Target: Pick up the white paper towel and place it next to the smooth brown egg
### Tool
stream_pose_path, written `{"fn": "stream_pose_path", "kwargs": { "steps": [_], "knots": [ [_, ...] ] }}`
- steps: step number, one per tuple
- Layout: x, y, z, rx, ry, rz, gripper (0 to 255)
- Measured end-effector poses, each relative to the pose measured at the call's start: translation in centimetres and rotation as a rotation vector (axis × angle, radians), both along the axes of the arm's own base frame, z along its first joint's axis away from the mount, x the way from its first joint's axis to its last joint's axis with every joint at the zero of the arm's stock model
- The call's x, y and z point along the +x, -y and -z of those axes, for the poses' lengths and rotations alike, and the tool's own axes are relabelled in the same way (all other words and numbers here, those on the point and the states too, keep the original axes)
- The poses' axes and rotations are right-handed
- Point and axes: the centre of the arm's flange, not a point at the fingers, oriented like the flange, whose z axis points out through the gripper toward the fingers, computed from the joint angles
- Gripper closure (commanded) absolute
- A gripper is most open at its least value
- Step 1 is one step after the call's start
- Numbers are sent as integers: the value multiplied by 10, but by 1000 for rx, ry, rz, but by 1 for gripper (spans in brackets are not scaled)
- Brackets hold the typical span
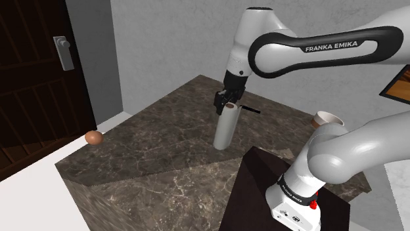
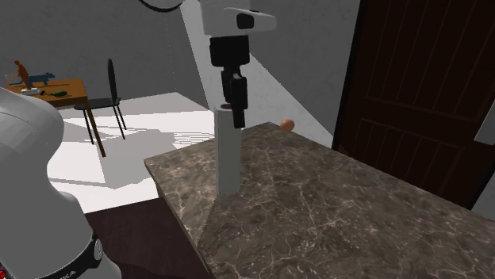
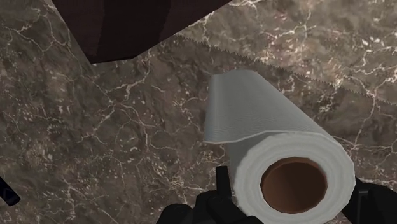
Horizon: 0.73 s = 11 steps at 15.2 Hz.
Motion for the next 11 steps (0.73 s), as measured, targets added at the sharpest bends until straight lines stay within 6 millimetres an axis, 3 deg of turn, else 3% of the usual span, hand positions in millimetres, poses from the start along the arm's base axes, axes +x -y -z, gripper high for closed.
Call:
{"fn": "stream_pose_path", "kwargs": {
  "steps": [11],
  "knots": [
    [0,-1,-59,0,0,0,255]
  ]
}}
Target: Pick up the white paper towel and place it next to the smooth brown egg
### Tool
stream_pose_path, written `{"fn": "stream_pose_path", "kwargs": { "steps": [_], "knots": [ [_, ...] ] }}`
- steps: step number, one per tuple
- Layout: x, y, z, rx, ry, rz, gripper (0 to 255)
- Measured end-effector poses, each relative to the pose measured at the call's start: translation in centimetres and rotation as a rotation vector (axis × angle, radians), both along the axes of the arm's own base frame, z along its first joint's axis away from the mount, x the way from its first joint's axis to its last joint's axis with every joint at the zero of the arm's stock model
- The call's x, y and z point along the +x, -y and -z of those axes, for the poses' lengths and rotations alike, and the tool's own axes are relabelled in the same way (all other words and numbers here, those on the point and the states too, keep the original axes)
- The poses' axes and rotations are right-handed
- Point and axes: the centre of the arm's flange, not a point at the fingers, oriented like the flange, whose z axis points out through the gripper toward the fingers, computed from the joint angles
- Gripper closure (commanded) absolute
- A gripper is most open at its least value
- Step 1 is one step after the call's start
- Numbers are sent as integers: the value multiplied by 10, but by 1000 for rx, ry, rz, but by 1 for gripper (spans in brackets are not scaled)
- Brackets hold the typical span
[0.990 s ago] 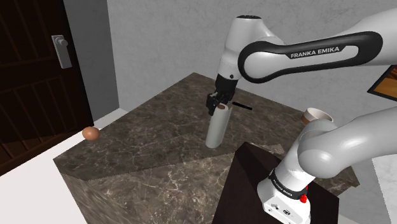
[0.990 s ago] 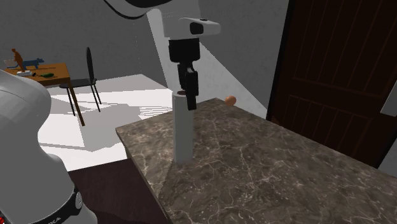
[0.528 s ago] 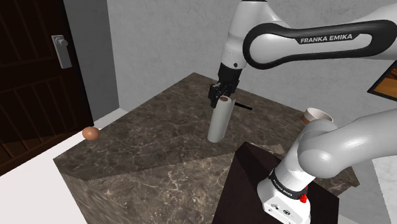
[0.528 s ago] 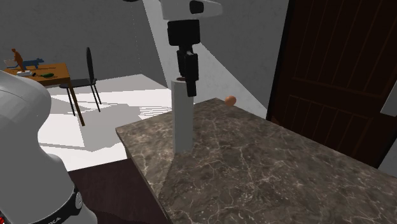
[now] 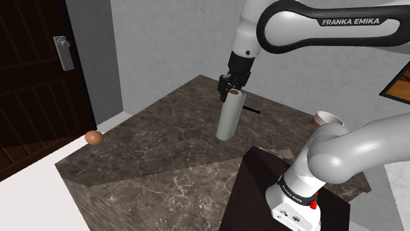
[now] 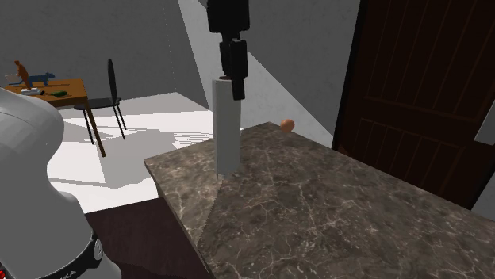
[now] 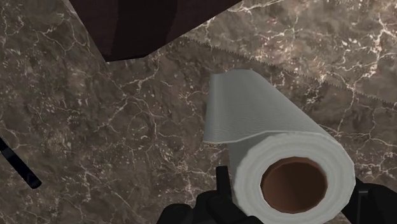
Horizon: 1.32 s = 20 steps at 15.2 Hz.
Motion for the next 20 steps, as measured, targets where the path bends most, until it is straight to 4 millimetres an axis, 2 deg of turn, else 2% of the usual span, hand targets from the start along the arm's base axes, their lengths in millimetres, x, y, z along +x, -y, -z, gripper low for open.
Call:
{"fn": "stream_pose_path", "kwargs": {
  "steps": [20],
  "knots": [
    [0,0,-105,0,0,0,255]
  ]
}}
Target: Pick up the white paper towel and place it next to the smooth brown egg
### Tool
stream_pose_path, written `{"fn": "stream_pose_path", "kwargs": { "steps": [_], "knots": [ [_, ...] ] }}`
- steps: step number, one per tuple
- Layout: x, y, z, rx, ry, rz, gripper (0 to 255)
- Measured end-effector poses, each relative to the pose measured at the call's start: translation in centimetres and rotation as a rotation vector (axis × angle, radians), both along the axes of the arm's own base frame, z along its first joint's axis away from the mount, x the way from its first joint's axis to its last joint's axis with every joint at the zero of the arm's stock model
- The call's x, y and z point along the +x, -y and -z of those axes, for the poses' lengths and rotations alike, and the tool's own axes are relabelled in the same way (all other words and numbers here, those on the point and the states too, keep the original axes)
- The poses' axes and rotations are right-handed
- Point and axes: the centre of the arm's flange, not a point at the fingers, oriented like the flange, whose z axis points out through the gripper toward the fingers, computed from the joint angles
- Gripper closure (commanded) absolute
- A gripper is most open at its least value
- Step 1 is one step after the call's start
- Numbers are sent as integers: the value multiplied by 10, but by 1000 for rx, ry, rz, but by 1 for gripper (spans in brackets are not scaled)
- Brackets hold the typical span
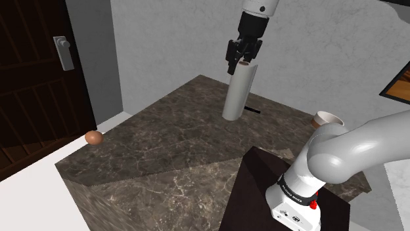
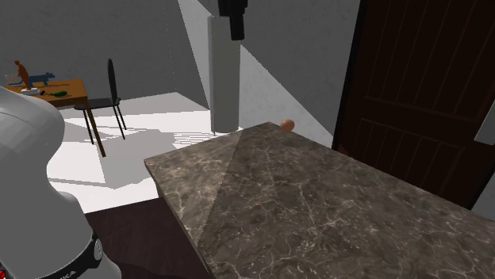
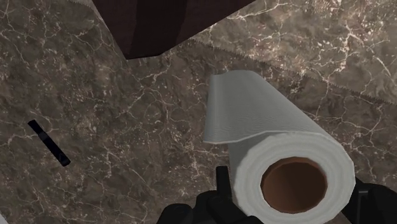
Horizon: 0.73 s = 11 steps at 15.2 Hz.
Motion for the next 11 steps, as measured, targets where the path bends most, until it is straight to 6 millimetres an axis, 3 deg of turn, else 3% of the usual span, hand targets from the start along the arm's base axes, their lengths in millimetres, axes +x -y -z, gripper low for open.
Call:
{"fn": "stream_pose_path", "kwargs": {
  "steps": [11],
  "knots": [
    [-1,1,-57,0,0,0,255]
  ]
}}
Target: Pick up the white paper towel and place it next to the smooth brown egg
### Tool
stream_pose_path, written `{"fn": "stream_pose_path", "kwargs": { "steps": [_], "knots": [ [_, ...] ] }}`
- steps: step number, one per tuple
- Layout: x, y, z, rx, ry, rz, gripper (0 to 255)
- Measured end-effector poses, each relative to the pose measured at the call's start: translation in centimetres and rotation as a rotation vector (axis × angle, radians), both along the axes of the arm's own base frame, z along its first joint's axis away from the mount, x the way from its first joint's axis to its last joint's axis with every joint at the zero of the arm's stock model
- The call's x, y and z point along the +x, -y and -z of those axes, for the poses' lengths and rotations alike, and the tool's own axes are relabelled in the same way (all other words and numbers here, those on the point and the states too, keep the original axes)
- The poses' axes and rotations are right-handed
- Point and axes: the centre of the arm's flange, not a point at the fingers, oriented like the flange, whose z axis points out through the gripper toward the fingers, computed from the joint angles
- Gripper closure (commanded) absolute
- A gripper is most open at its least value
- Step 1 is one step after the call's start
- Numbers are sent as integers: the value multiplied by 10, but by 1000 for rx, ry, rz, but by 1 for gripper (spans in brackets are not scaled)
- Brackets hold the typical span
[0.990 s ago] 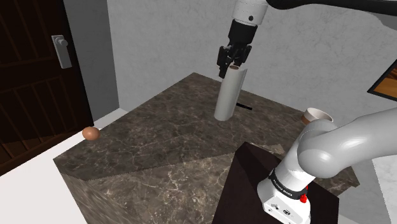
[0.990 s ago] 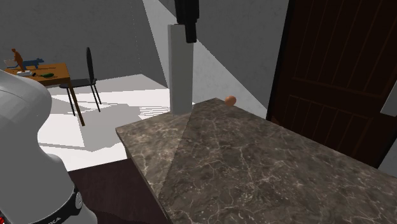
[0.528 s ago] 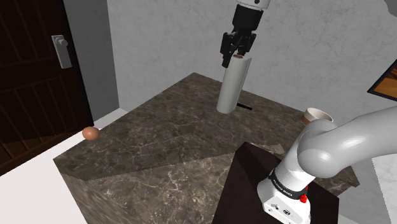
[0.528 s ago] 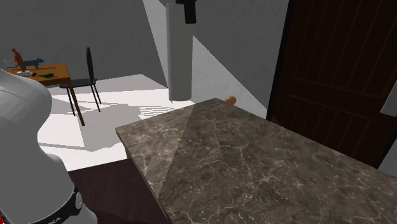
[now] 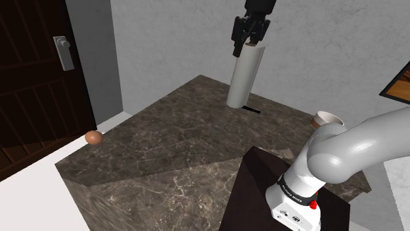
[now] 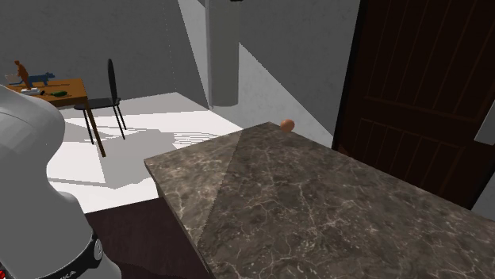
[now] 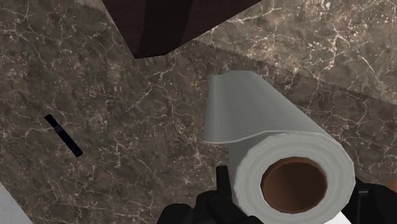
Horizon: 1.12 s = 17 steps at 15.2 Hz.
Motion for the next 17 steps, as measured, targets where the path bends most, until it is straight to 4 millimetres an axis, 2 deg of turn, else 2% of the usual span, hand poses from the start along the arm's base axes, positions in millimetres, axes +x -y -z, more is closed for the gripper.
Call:
{"fn": "stream_pose_path", "kwargs": {
  "steps": [2,6,17],
  "knots": [
    [11,-9,4,0,0,0,255],
    [50,-32,20,-1,-1,0,255],
    [157,-108,80,-1,-1,0,255]
  ]
}}
